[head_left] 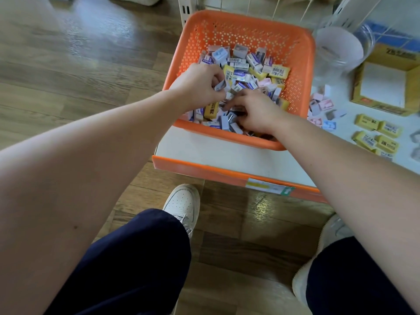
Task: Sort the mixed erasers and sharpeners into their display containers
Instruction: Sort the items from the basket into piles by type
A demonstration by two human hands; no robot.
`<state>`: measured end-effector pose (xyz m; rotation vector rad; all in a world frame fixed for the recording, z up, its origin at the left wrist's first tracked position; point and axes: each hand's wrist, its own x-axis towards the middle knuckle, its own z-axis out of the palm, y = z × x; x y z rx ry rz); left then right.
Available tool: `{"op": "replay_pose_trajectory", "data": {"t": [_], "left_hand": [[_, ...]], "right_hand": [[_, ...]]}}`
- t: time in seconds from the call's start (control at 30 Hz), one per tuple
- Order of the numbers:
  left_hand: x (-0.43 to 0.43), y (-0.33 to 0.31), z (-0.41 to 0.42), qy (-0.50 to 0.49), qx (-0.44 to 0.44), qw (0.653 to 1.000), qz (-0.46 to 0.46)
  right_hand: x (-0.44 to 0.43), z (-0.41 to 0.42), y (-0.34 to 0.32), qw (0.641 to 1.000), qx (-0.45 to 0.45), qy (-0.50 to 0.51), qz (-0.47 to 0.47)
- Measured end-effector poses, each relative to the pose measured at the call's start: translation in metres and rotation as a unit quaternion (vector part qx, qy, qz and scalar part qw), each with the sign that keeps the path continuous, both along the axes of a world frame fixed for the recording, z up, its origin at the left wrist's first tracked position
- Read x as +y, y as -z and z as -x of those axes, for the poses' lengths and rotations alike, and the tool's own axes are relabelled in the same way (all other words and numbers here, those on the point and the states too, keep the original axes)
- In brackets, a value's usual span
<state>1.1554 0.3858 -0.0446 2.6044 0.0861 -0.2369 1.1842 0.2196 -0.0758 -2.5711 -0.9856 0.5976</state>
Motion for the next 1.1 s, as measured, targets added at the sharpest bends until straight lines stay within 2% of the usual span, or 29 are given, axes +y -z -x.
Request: {"op": "replay_pose_trajectory", "data": {"t": [0.27, 0.63, 0.77, 0.87, 1.0, 1.1], "left_hand": [[0.001, 0.003, -0.001, 0.007, -0.016, 1.000, -0.005], [-0.010, 0.000, -0.006, -0.007, -0.045, 0.999, -0.018], [-0.025, -0.013, -0.017, -0.005, -0.079, 0.997, -0.018], [-0.036, -0.025, -0.021, -0.021, -0.101, 0.995, -0.004], [-0.041, -0.037, -0.015, -0.037, -0.113, 0.993, 0.000], [-0.055, -0.049, -0.016, -0.019, -0.091, 0.996, -0.004]], "right_hand": [[0.000, -0.001, 0.002, 1.000, -0.007, -0.002, 0.006], [-0.001, 0.000, 0.001, 0.995, -0.086, -0.011, 0.044], [-0.003, -0.002, -0.005, 0.997, -0.066, -0.013, 0.039], [-0.010, 0.000, -0.021, 0.998, -0.058, -0.025, 0.025], [-0.033, -0.004, -0.060, 0.994, -0.096, -0.029, 0.036], [-0.075, -0.014, -0.092, 0.994, -0.101, 0.028, 0.023]]}}
